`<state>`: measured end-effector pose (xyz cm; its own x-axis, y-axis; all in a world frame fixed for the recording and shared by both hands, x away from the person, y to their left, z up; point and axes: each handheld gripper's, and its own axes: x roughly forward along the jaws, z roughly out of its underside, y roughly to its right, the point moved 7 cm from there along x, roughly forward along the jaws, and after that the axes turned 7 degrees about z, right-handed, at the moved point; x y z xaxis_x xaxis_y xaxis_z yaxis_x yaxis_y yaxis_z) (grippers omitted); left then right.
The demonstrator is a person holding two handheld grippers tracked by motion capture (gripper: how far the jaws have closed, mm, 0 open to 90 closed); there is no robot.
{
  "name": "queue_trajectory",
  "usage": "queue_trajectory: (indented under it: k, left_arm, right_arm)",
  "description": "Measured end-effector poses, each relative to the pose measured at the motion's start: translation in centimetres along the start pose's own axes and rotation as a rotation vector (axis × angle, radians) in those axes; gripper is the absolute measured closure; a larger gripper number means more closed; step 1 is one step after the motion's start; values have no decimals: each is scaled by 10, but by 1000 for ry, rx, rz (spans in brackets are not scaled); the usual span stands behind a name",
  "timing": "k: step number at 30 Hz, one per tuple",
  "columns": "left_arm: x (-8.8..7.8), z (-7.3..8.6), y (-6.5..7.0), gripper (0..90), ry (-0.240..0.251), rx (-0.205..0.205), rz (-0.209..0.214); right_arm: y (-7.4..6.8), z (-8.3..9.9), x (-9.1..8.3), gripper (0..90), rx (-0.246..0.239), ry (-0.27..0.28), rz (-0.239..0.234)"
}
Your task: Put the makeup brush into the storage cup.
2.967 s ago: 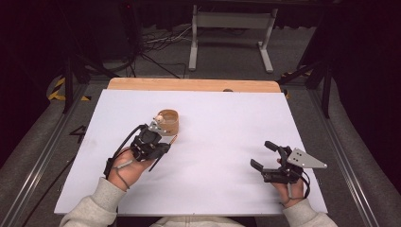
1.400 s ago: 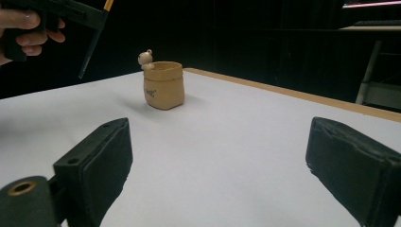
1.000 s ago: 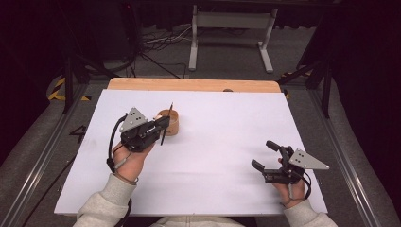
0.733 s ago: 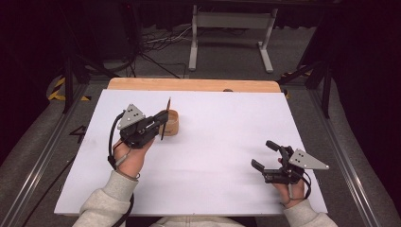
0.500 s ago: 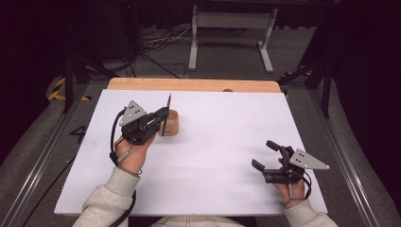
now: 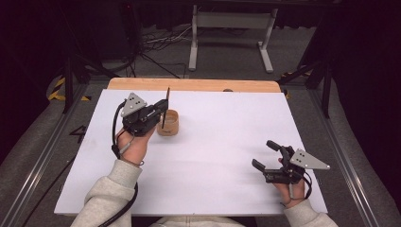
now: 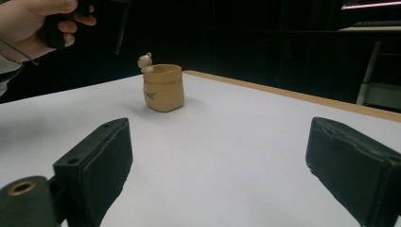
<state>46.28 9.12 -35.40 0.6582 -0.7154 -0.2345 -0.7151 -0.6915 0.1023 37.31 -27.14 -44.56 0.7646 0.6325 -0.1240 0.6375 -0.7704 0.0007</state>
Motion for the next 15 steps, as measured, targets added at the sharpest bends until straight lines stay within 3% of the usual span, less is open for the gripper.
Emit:
queue_trajectory:
  k: [8,15]
  left_arm:
    - [6,-6,-7,823,11,-28,1]
    - [12,-10,-12,823,19,-27,-8]
  right_arm:
    - [0,-1,-1,83,3,5,-3]
    - [0,-1,0,83,7,7,-6]
